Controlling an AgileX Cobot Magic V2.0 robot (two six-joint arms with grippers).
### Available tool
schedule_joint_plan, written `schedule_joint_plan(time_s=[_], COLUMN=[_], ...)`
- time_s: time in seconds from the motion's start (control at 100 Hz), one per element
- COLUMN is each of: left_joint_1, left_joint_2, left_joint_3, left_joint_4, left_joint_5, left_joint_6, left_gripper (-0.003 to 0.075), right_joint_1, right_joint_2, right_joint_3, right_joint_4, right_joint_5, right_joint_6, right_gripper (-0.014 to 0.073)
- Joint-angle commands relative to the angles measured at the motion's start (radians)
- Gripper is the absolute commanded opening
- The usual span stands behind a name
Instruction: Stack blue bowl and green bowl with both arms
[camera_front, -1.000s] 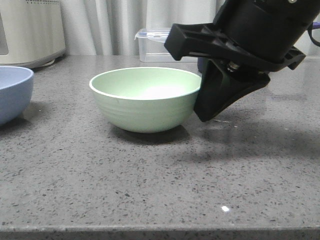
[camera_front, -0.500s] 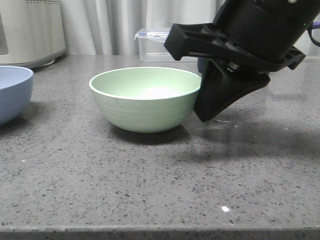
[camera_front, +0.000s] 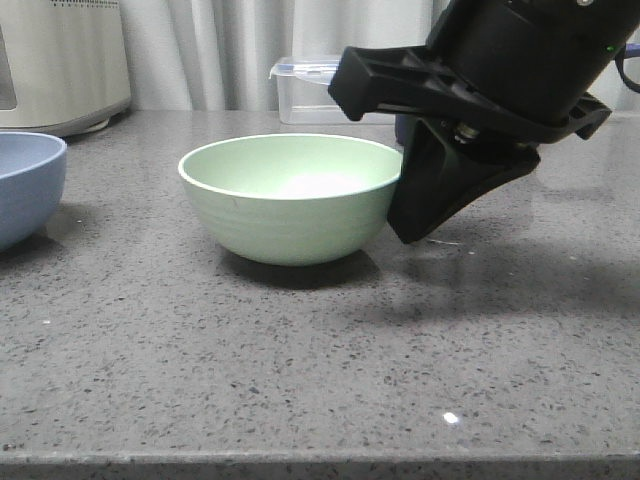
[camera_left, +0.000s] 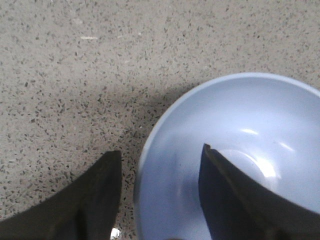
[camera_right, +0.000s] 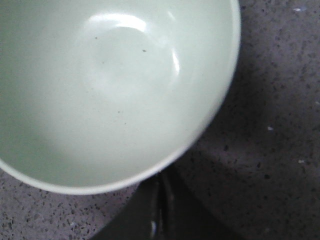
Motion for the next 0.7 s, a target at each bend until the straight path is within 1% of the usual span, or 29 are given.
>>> schedule_joint_plan(time_s=[0.0,0.3,0.37,0.42,0.49,0.64,0.69], left_joint_1=[0.002,0.002,0.002,0.002,0.002,0.002,0.002], left_joint_2=[-0.005,0.030,0.030,0.030,0.030,0.030,0.030], left_joint_3=[-0.036,-0.036,-0.036,-0.036,-0.036,-0.036,-0.036], left_joint_4=[-0.006,0.001,0.001,0.001,0.003,0.005,0.010], left_joint_5=[-0.031,0.012,0.012,0.012,0.016,0.016,0.017], left_joint_6=[-0.010,-0.010,-0.010,-0.010,-0.010,-0.010,-0.010], left_gripper=[0.0344,0.0342,0.0316,0.0282,0.0204,-0.0006,-0.0020], right_joint_1=[0.001,0.001,0.001,0.001,0.001,0.001,0.001], right_joint_2=[-0.027,-0.027,-0.027,-0.027,-0.027,-0.027,-0.027], right_joint_3=[-0.023,-0.023,-0.023,-0.023,-0.023,-0.023,-0.023], right_joint_4=[0.013,0.013,0.013,0.013,0.013,0.013,0.013], right_joint_5=[-0.046,-0.046,-0.046,-0.046,-0.046,-0.046,-0.045], right_joint_6=[-0.014,-0.014,-0.014,-0.014,-0.014,-0.014,-0.014], right_gripper=[-0.0068,-0.0068,-0.0068,-0.0068,-0.0068,-0.0068,-0.0068])
